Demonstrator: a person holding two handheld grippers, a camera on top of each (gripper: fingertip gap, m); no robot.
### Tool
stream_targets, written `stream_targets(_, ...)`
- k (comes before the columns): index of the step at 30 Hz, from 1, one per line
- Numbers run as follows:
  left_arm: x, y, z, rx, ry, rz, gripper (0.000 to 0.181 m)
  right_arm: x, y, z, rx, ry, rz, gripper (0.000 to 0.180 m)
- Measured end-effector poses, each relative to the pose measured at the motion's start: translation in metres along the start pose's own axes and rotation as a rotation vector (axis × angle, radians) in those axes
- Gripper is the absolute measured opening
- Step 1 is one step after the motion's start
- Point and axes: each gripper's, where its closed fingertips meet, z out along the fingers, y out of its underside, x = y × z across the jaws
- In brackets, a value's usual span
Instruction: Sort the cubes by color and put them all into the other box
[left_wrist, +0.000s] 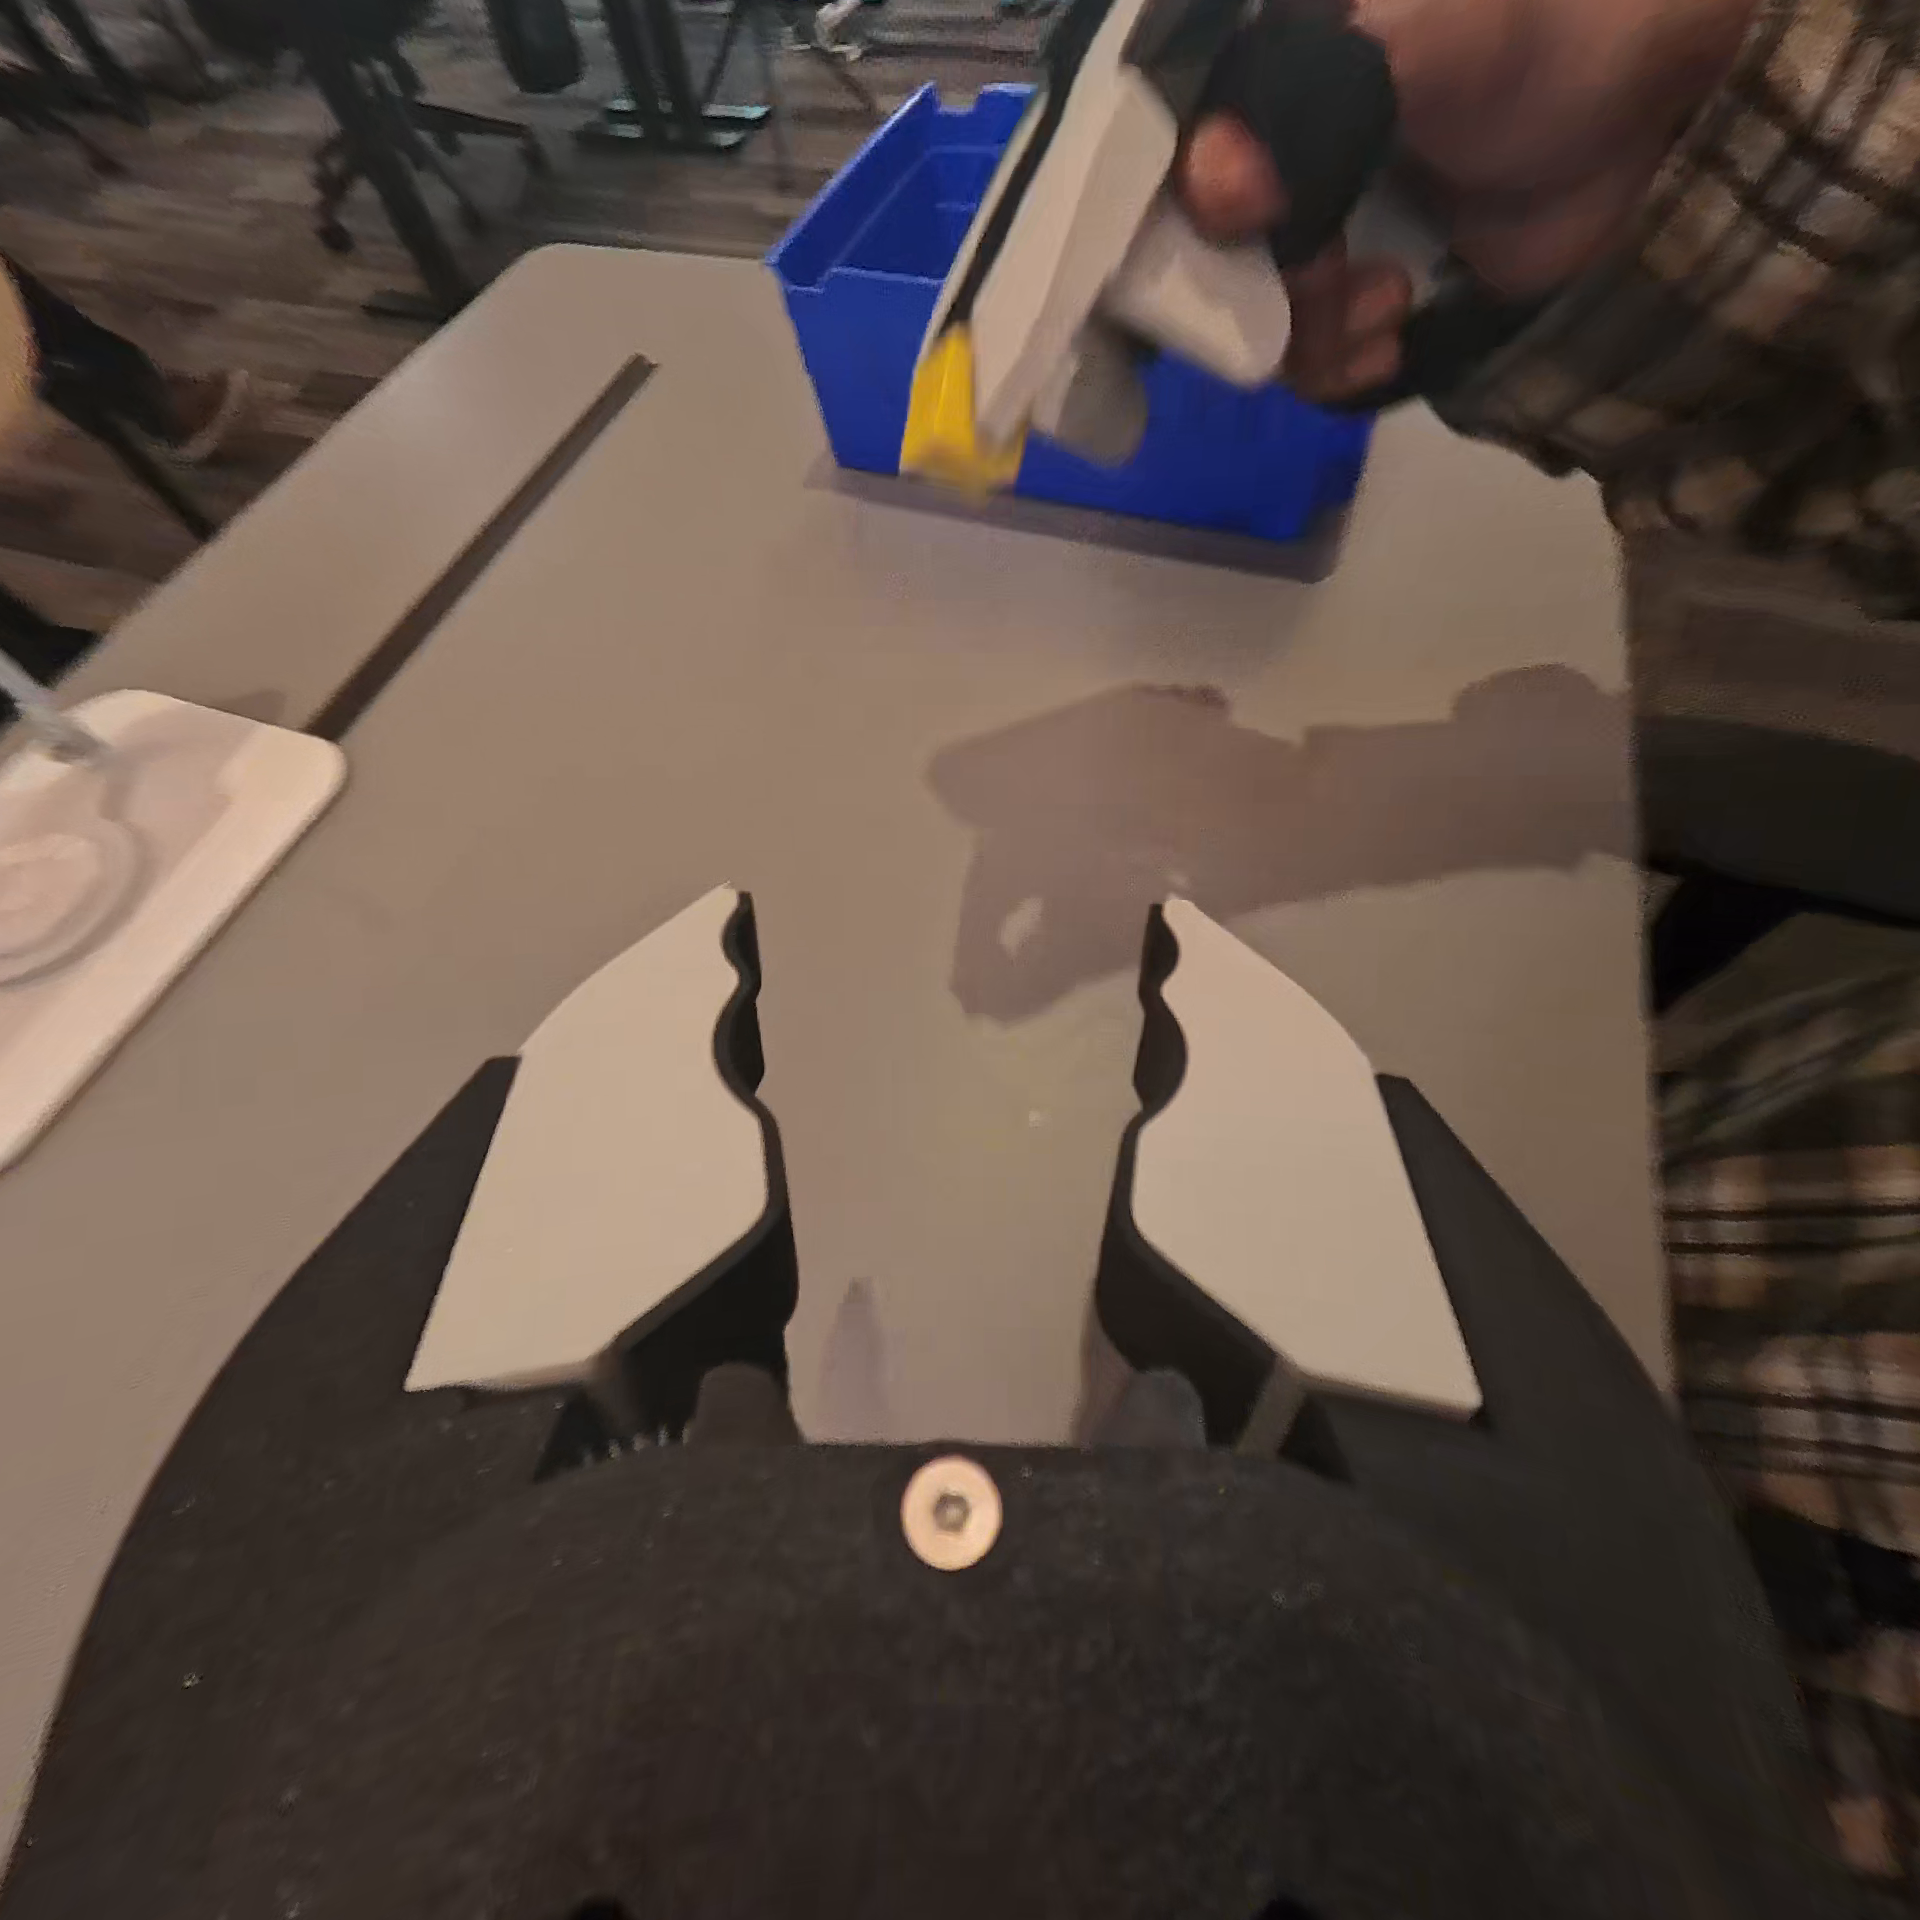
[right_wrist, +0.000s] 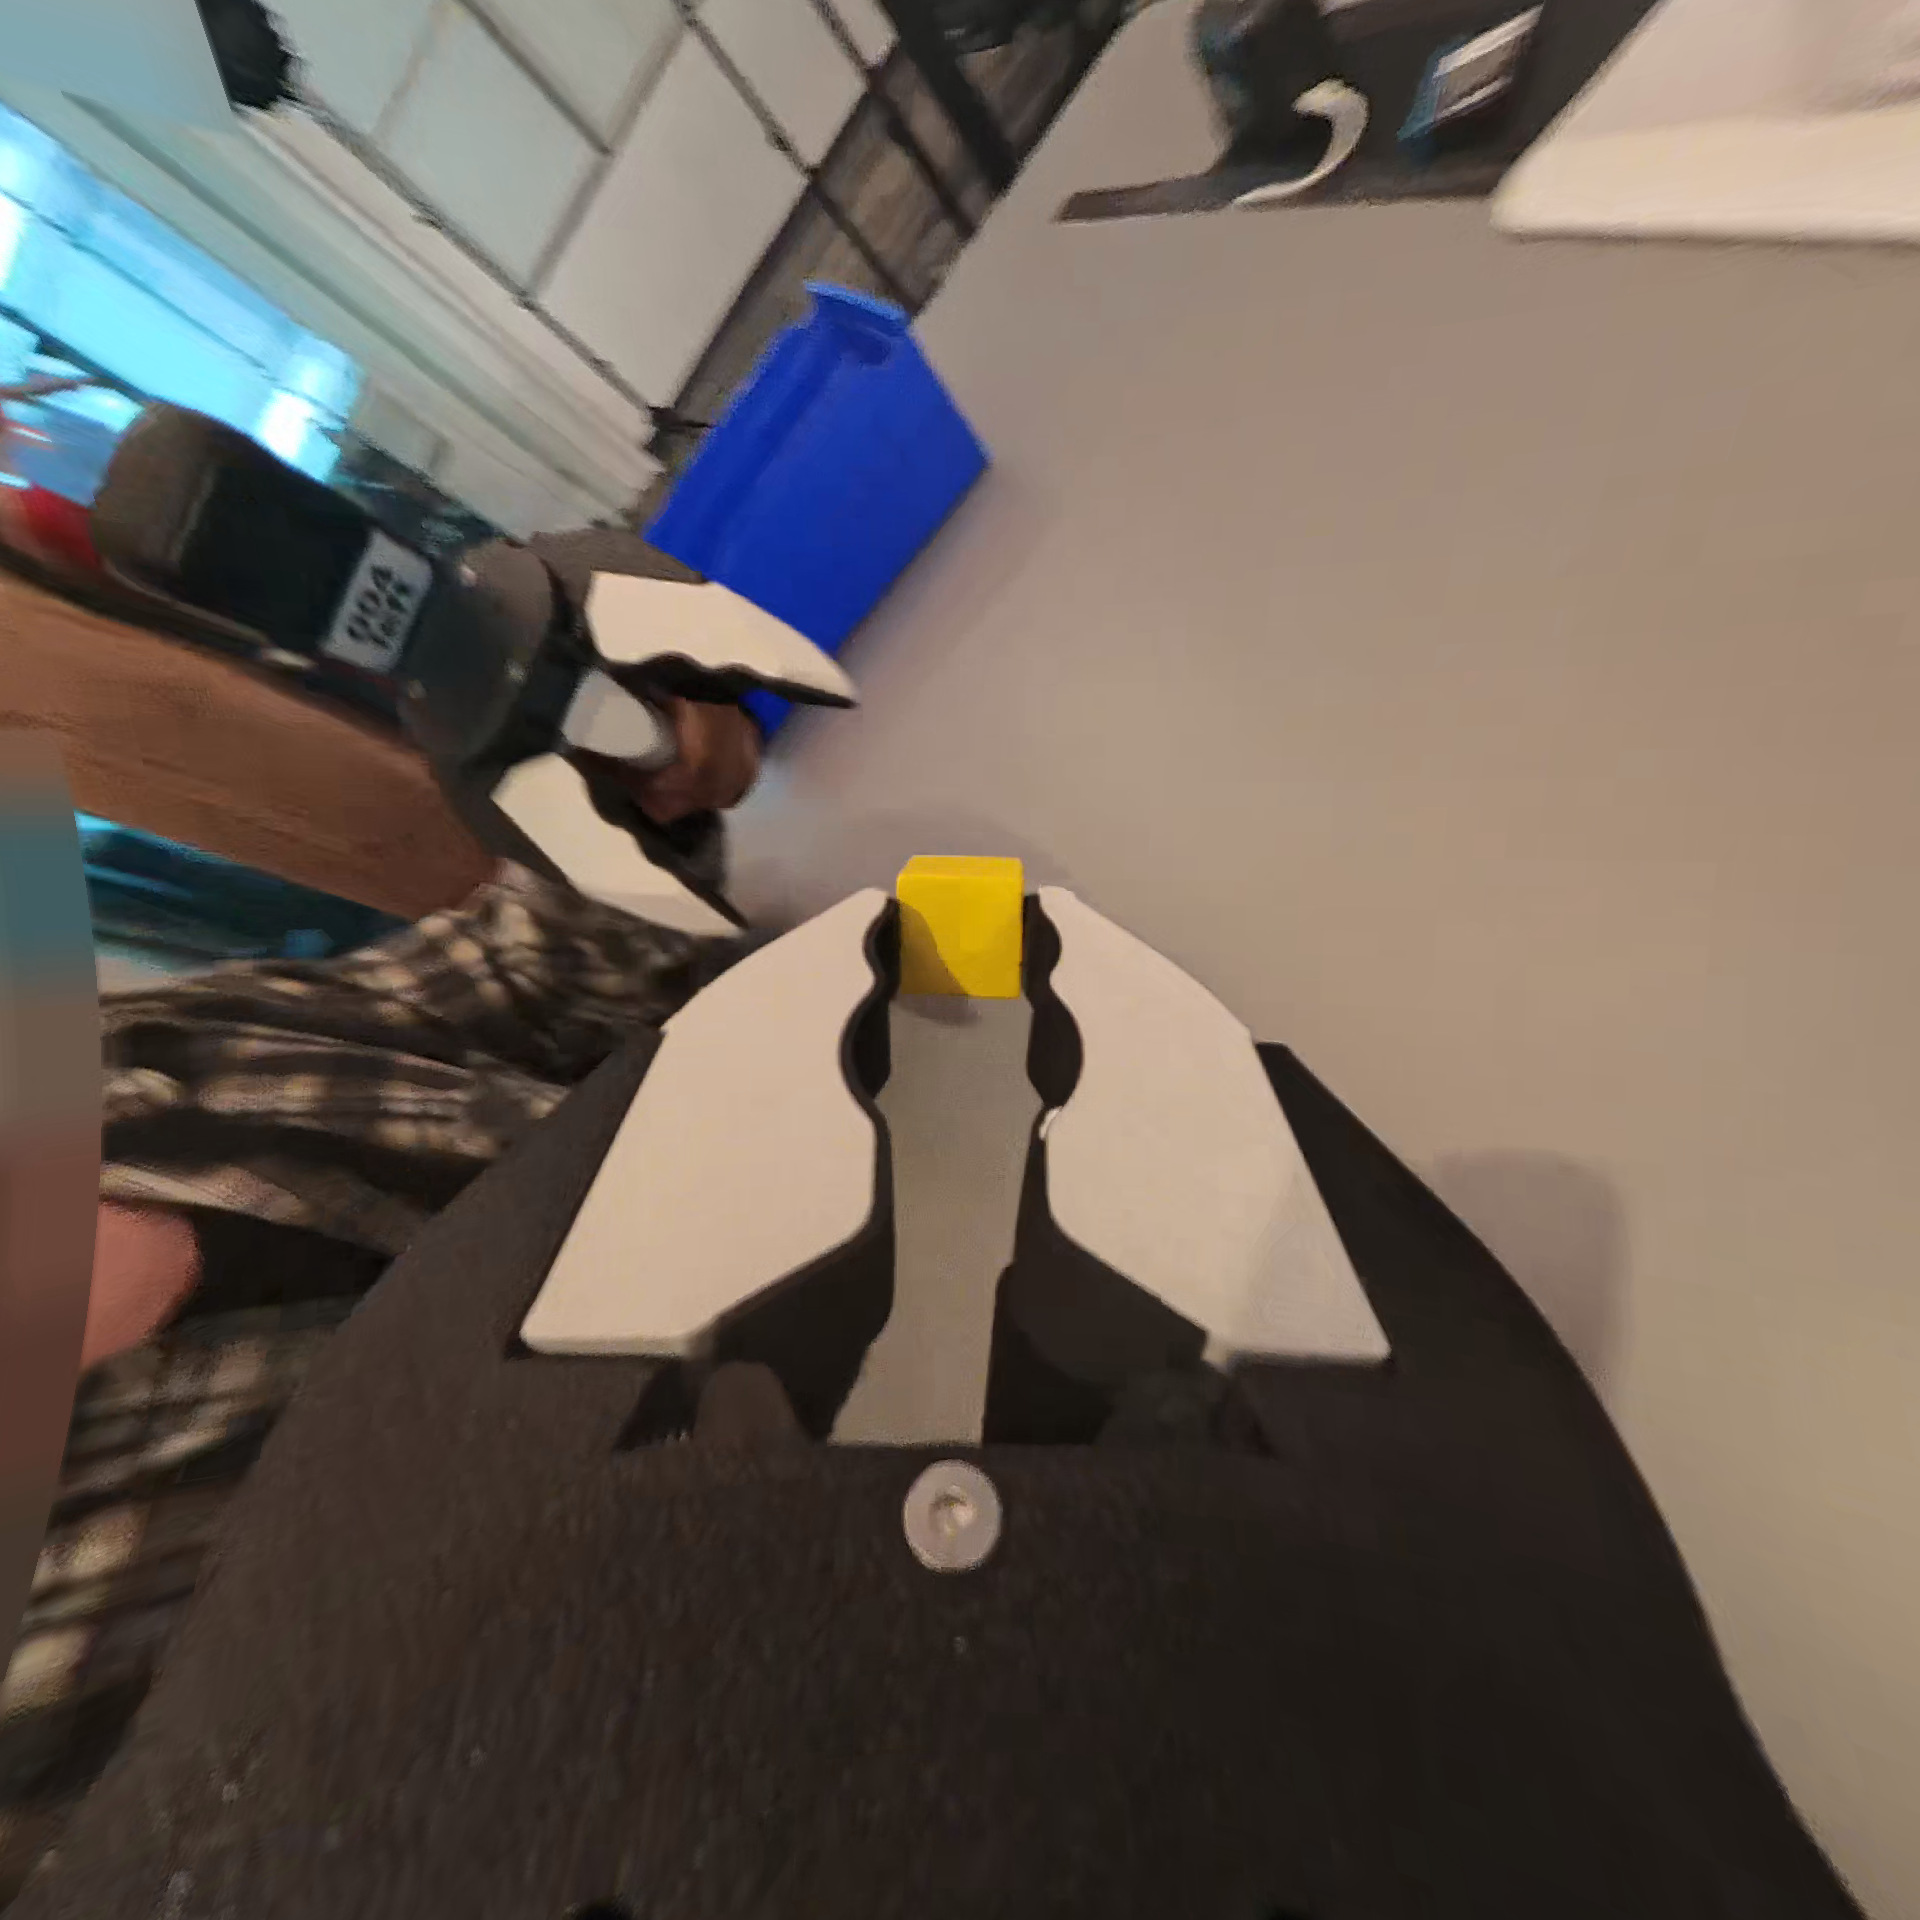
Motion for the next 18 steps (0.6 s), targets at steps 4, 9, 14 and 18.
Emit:
stream_targets(4, 0.013, 0.006, -0.007, 0.053, 0.134, -0.101, 0.069, 0.048, 0.016, -0.113, -0.063, 0.322, -0.138, 0.022)
stream_targets(9, 0.019, 0.022, -0.004, 0.023, 0.181, -0.144, 0.062, 0.11, 0.067, -0.219, -0.309, 0.607, -0.316, 0.022)
stream_targets(14, 0.025, 0.014, 0.003, 0.043, 0.254, -0.217, 0.058, 0.142, 0.126, -0.241, -0.548, 0.547, -0.356, 0.022)
stream_targets(18, 0.028, 0.007, 0.011, 0.026, 0.26, -0.207, 0.055, 0.161, 0.161, -0.239, -0.733, 0.482, -0.408, 0.022)
